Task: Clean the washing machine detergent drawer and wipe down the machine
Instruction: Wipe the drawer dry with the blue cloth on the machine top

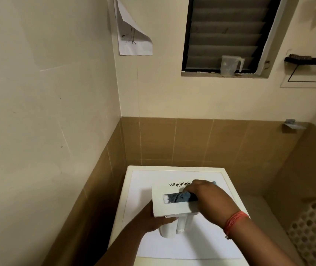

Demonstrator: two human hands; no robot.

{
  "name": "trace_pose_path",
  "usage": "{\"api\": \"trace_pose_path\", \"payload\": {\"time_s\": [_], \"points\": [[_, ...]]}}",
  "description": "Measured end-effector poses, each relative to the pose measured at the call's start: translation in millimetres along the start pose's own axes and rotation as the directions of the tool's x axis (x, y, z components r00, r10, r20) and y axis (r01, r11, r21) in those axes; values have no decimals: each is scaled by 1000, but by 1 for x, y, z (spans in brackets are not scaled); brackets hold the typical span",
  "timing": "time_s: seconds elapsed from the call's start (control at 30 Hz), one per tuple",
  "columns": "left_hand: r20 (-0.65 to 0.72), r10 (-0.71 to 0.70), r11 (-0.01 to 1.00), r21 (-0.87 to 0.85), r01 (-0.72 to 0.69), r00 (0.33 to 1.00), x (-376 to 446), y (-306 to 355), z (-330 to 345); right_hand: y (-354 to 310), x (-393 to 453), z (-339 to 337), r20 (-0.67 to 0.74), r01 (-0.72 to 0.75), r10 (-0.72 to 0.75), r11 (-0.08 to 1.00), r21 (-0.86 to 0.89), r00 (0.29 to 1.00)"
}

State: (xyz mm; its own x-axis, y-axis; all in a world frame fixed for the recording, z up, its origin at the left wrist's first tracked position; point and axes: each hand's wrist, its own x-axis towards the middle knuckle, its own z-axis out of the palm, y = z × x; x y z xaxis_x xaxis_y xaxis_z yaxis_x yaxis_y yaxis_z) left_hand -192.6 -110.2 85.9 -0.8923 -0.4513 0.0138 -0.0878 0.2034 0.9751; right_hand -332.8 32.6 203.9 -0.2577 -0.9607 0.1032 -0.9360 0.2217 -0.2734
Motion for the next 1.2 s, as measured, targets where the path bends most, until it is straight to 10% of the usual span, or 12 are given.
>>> {"api": "trace_pose_path", "payload": {"time_s": [0.23,0.43,0.6,0.9,1.2], "points": [[-159,-42,998,-55,34,986,-4,-1,26,19,-23,25,-458,-98,246,941,323,854],[-317,-61,996,-74,39,947,-5,-7,34,39,-44,20,-324,20,776,373,928,541],[-445,-320,910,-391,141,836,-4,3,53,52,-50,31,-164,-12,764,219,976,624],[-338,-706,443,-896,16,622,-1,-3,103,74,-56,68,288,-284,632,-110,952,720],[-313,-806,350,-936,-22,503,-11,-19,141,100,-93,85,317,-348,529,-43,936,787]]}}
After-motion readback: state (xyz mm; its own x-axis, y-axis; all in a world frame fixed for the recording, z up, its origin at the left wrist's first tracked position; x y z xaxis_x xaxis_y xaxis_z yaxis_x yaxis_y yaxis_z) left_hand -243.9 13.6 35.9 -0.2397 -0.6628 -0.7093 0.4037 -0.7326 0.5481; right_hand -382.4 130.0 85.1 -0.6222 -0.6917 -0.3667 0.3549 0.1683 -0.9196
